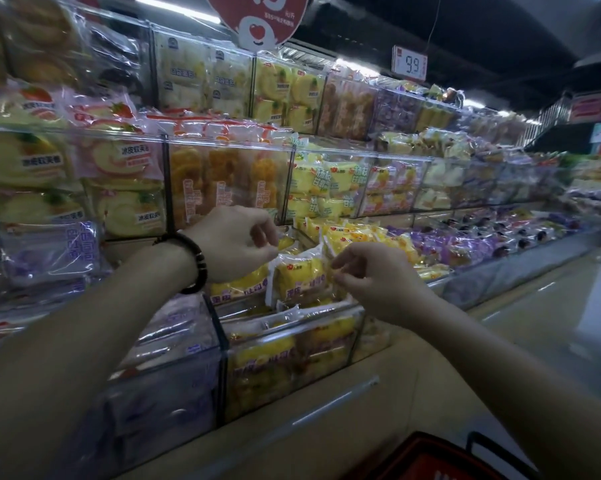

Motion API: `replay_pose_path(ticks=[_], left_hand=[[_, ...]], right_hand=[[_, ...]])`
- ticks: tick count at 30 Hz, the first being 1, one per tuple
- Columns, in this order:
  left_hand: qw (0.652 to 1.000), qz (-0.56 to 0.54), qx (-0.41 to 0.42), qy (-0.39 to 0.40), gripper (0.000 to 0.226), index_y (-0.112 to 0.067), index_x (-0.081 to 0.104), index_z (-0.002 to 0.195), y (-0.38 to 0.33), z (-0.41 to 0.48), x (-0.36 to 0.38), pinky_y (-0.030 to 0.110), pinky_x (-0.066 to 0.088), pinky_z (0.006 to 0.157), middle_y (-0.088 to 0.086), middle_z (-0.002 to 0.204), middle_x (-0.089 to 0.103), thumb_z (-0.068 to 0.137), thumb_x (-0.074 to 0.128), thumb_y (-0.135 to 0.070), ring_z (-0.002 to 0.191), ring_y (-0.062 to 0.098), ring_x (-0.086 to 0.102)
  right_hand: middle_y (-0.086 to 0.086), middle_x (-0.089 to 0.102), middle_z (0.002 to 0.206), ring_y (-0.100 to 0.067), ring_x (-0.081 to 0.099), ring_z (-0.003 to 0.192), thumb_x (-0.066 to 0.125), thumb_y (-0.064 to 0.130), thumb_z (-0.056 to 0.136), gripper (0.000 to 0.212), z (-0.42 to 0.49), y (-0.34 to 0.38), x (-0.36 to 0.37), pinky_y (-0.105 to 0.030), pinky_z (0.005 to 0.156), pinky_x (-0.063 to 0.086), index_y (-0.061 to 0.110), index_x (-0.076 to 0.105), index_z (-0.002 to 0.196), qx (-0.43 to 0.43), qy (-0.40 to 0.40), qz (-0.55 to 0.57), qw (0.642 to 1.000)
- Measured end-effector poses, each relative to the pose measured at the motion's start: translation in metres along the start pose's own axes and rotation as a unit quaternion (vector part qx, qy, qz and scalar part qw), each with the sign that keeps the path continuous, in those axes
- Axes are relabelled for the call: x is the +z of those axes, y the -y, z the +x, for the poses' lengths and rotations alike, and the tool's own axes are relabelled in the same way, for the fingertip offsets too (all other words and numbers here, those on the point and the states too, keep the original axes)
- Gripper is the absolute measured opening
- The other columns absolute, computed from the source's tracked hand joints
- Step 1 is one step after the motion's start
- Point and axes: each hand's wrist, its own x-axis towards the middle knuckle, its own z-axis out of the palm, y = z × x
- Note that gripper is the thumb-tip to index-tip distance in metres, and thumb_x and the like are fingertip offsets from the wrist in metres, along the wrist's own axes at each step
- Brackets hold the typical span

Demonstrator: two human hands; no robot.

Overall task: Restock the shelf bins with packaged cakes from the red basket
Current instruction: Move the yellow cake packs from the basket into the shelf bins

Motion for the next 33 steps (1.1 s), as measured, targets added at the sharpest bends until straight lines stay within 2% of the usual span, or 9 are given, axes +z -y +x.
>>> replay_pose_path(ticks=[5,9,14,17,19,23,27,31,33], left_hand=[[0.989,-0.078,0.040,0.118,0.008,-0.035,0.068,0.098,-0.078,-0.035,0.022,0.029,0.059,0.068,-0.012,0.089,0.073,0.101,0.062,-0.032,0.077,0.006,0.071],[0.957,-0.112,0.055,0.263,0.008,-0.031,0.064,0.105,-0.113,-0.061,0.078,0.039,0.065,0.072,-0.007,0.092,0.076,0.104,0.056,-0.033,0.072,0.007,0.075],[0.905,-0.086,0.058,0.413,0.028,-0.026,0.063,0.121,-0.128,-0.076,0.179,0.038,0.063,0.080,-0.003,0.108,0.073,0.102,0.058,-0.046,0.090,0.016,0.073],[0.872,-0.037,0.070,0.484,0.035,-0.025,0.063,0.123,-0.121,-0.084,0.248,0.037,0.058,0.084,-0.006,0.107,0.066,0.100,0.058,-0.051,0.092,0.015,0.065],[0.861,-0.018,0.074,0.503,0.034,-0.023,0.064,0.124,-0.115,-0.090,0.290,0.026,0.049,0.074,-0.009,0.100,0.061,0.101,0.058,-0.047,0.085,0.011,0.057],[0.836,-0.026,0.067,0.544,0.038,-0.015,0.066,0.129,-0.100,-0.094,0.360,0.027,0.048,0.085,0.001,0.123,0.067,0.102,0.059,-0.041,0.095,0.015,0.063],[0.835,-0.023,0.077,0.545,0.031,-0.016,0.070,0.123,-0.085,-0.092,0.404,0.024,0.049,0.078,0.001,0.116,0.074,0.101,0.061,-0.037,0.060,-0.007,0.051],[0.831,-0.024,0.057,0.553,0.026,-0.021,0.071,0.117,-0.070,-0.083,0.428,0.028,0.055,0.079,-0.002,0.101,0.077,0.100,0.062,-0.038,0.069,0.010,0.071],[0.833,-0.020,0.053,0.550,0.024,-0.022,0.071,0.115,-0.068,-0.080,0.436,0.029,0.057,0.083,-0.008,0.098,0.074,0.100,0.061,-0.039,0.068,0.009,0.069]], right_hand=[[0.008,0.074,0.074,-0.007,0.070,0.067,0.075,0.027,0.094,0.002,-0.045,-0.008,-0.026,-0.033,0.064,0.060,0.028,0.077,0.093,0.003,0.011,0.022,1.000],[0.005,0.071,0.066,-0.006,0.064,0.058,0.075,0.024,0.091,0.008,-0.090,-0.033,-0.033,-0.030,0.058,0.053,0.030,0.076,0.086,0.008,0.032,-0.023,0.999],[0.009,0.072,0.063,0.000,0.063,0.056,0.072,0.037,0.096,0.011,-0.150,-0.092,-0.009,-0.019,0.054,0.046,0.032,0.076,0.086,0.125,0.130,-0.031,0.983],[0.004,0.074,0.073,-0.008,0.068,0.064,0.068,0.044,0.098,0.022,-0.187,-0.136,0.022,-0.034,0.060,0.054,0.027,0.077,0.088,0.196,0.213,-0.038,0.956],[0.004,0.072,0.073,-0.003,0.065,0.059,0.069,0.040,0.098,0.021,-0.213,-0.165,0.046,-0.031,0.058,0.050,0.023,0.077,0.089,0.235,0.253,-0.042,0.938],[0.019,0.064,0.072,0.006,0.057,0.064,0.079,0.031,0.091,0.006,-0.256,-0.216,0.094,-0.014,0.061,0.040,0.025,0.078,0.094,0.279,0.331,-0.061,0.899],[0.006,0.071,0.082,-0.013,0.067,0.080,0.080,0.031,0.088,0.017,-0.276,-0.267,0.138,-0.024,0.066,0.047,0.018,0.078,0.099,0.350,0.372,-0.074,0.857],[-0.009,0.068,0.071,-0.024,0.071,0.064,0.073,0.018,0.093,0.013,-0.286,-0.305,0.174,-0.028,0.048,0.056,0.006,0.074,0.088,0.453,0.399,-0.073,0.794],[-0.014,0.071,0.094,-0.030,0.076,0.093,0.066,0.018,0.099,0.027,-0.291,-0.321,0.193,-0.034,0.071,0.064,0.002,0.073,0.120,0.466,0.405,-0.093,0.781]])
